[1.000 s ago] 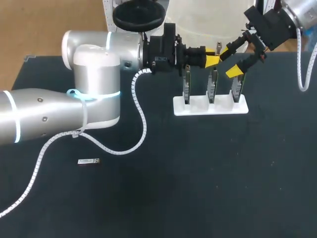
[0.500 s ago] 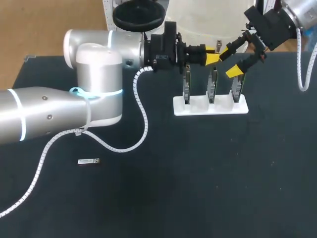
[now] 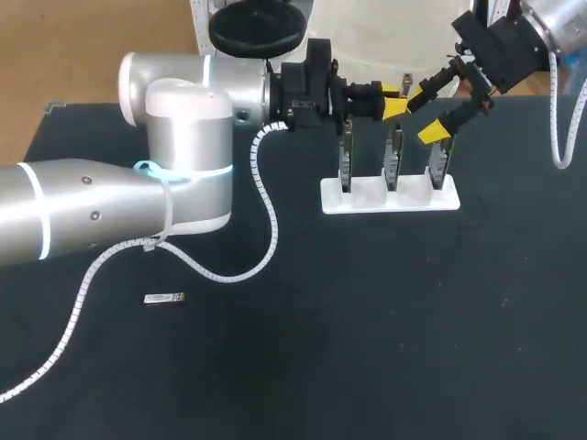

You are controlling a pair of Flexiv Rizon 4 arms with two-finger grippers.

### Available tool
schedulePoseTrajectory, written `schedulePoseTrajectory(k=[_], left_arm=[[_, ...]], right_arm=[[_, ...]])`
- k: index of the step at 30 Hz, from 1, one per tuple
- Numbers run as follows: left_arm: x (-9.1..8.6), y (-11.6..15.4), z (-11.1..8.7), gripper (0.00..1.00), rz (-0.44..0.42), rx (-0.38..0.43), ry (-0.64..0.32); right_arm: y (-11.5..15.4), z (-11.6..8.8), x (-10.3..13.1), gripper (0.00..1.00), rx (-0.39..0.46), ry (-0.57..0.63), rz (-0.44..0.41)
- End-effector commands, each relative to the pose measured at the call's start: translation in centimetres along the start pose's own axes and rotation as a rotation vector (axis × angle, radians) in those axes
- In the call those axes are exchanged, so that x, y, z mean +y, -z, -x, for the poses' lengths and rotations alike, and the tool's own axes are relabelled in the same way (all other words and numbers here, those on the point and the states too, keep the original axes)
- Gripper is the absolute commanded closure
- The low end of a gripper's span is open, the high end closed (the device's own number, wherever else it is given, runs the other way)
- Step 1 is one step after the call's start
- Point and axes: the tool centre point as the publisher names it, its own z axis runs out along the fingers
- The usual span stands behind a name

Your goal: Pick up the optical module with the left hand, and insert it into the network port with the right hand.

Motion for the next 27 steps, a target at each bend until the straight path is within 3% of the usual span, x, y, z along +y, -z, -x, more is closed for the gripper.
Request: schedulePoseTrajectory(k=[1, 27], left_arm=[[-0.22, -0.14, 0.04, 1.0, 0.006, 0.004, -0.002], [0.03, -0.28, -0.36, 1.0, 0.012, 0.04, -0.002]], right_arm=[[-0.02, 0.03, -0.02, 0.0, 0.001, 0.0, 0.0], [-0.02, 0.03, -0.02, 0.0, 0.001, 0.0, 0.0]])
